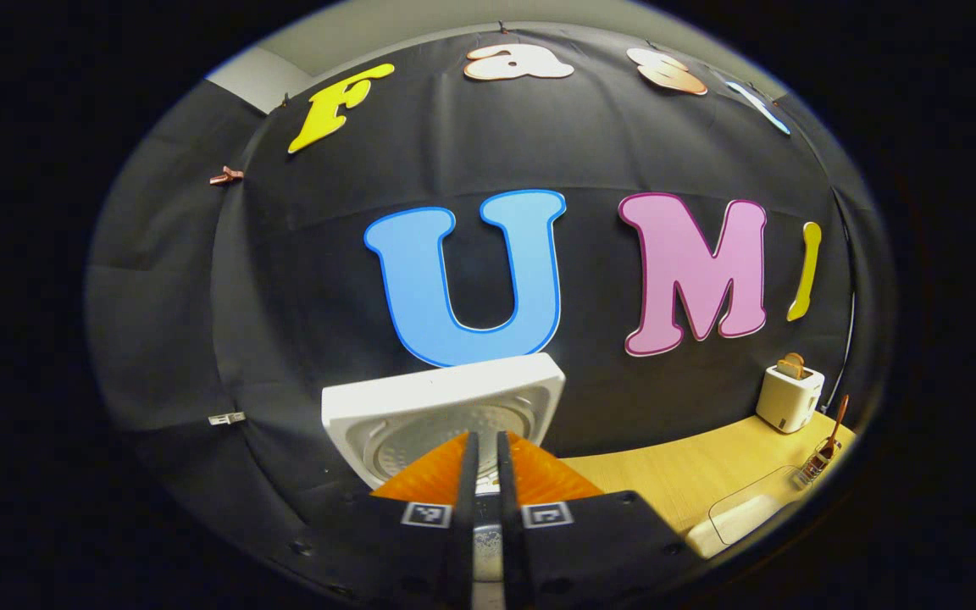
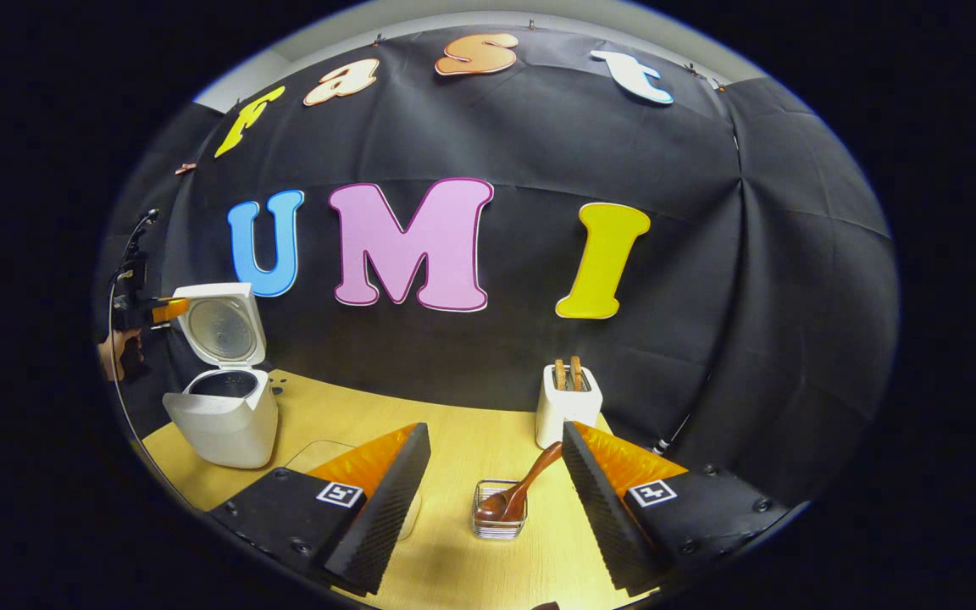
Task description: Close the left gripper, press the button to open the rice cooker; take a wooden spoon from the chopstick holder with the right hand, scoop a spoonful of rice and pour it into the rice cooker, then put the wooden spoon back into the chopstick holder.
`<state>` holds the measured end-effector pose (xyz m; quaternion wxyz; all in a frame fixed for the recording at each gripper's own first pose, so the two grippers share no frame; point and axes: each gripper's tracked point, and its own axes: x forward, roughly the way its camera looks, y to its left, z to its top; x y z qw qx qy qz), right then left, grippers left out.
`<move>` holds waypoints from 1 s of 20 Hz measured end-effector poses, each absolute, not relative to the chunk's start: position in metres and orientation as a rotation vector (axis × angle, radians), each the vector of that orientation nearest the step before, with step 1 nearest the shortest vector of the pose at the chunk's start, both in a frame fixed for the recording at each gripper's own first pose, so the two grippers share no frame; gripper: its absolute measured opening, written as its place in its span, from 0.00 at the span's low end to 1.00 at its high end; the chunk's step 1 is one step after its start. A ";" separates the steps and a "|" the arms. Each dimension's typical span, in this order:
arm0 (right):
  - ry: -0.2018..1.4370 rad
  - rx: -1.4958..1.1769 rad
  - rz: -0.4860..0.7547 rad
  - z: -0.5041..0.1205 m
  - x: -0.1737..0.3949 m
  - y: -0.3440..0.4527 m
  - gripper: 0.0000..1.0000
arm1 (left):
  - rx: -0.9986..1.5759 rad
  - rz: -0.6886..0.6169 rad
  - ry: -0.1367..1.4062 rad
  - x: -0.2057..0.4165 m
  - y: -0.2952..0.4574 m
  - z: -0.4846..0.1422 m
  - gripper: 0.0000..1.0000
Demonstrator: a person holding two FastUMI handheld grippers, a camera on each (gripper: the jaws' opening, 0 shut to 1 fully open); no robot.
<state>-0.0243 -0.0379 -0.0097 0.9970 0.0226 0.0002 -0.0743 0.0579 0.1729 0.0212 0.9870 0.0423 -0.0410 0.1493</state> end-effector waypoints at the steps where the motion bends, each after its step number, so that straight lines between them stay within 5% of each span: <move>1: -0.004 0.054 -0.144 -0.010 -0.023 -0.040 0.97 | 0.065 0.305 -0.105 0.052 0.168 0.026 0.45; 2: -0.005 0.058 -0.139 -0.012 -0.022 -0.041 0.97 | 0.039 0.304 -0.128 0.044 0.160 0.030 0.72; 5: 0.005 0.062 -0.122 -0.022 -0.017 -0.049 0.97 | 0.000 0.299 -0.135 0.025 0.140 0.030 0.97; 20: 0.256 0.234 0.007 -0.179 0.109 -0.100 0.97 | 0.034 0.327 -0.003 -0.052 0.046 -0.014 0.97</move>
